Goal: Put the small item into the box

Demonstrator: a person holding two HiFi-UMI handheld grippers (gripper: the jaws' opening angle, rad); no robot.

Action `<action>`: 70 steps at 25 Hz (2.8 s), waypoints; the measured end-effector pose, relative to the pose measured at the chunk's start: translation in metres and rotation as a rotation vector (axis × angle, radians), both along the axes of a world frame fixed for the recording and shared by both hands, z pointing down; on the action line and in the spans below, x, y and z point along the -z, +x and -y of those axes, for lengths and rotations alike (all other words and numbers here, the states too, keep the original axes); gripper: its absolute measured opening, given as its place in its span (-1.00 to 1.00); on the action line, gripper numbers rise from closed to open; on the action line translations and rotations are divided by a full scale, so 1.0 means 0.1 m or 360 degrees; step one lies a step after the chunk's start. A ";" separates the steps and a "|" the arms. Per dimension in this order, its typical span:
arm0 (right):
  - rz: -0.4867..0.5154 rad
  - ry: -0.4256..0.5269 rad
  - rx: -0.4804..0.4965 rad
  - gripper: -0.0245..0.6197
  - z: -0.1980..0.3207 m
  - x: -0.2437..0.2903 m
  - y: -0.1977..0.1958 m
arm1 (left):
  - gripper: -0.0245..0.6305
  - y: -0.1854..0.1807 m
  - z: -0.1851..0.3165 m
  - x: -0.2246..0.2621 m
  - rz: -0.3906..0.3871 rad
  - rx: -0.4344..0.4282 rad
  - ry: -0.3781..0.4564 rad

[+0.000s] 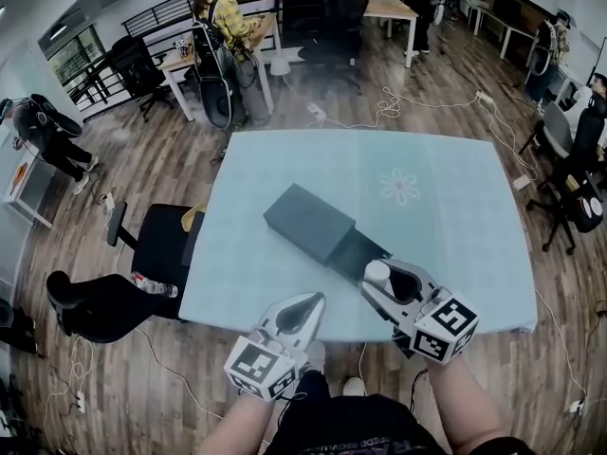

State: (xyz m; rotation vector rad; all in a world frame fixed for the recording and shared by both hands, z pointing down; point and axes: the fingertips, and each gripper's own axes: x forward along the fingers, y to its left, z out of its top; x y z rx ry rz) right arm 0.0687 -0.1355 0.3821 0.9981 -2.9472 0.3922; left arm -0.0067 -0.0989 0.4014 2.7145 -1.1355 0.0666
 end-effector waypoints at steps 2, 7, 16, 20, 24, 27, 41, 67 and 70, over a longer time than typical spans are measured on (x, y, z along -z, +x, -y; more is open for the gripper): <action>-0.0004 -0.0015 -0.0030 -0.32 0.10 -0.04 -0.02 | -0.82 -0.03 0.10 -0.02 -0.0003 -0.0031 0.0003; 0.0001 -0.0050 -0.0080 -0.32 0.34 -0.13 -0.09 | -0.82 -0.09 0.32 -0.07 0.0004 -0.0090 0.0004; -0.0040 -0.0128 -0.0162 -0.32 0.73 -0.39 -0.11 | -0.82 -0.09 0.69 -0.24 0.0007 -0.0173 -0.0012; -0.0080 -0.0175 -0.0194 -0.32 0.88 -0.53 -0.08 | -0.82 -0.08 0.83 -0.32 -0.0002 -0.0208 -0.0030; -0.0124 -0.0231 -0.0214 -0.32 1.01 -0.68 -0.07 | -0.82 -0.05 0.94 -0.40 -0.0016 -0.0243 -0.0057; -0.0147 -0.0269 -0.0222 -0.32 1.11 -0.83 -0.08 | -0.82 -0.02 1.01 -0.51 -0.0002 -0.0274 -0.0065; -0.0313 -0.0491 -0.0239 -0.32 1.43 -1.56 -0.05 | -0.82 0.08 1.25 -0.77 0.0007 -0.0388 -0.0079; -0.1350 -0.0643 0.0197 -0.32 1.43 -2.82 -0.11 | -0.82 0.24 1.24 -1.16 0.0008 -0.0499 -0.0151; -0.1410 -0.0667 0.0233 -0.32 1.43 -2.88 -0.12 | -0.82 0.23 1.26 -1.18 0.0002 -0.0491 -0.0158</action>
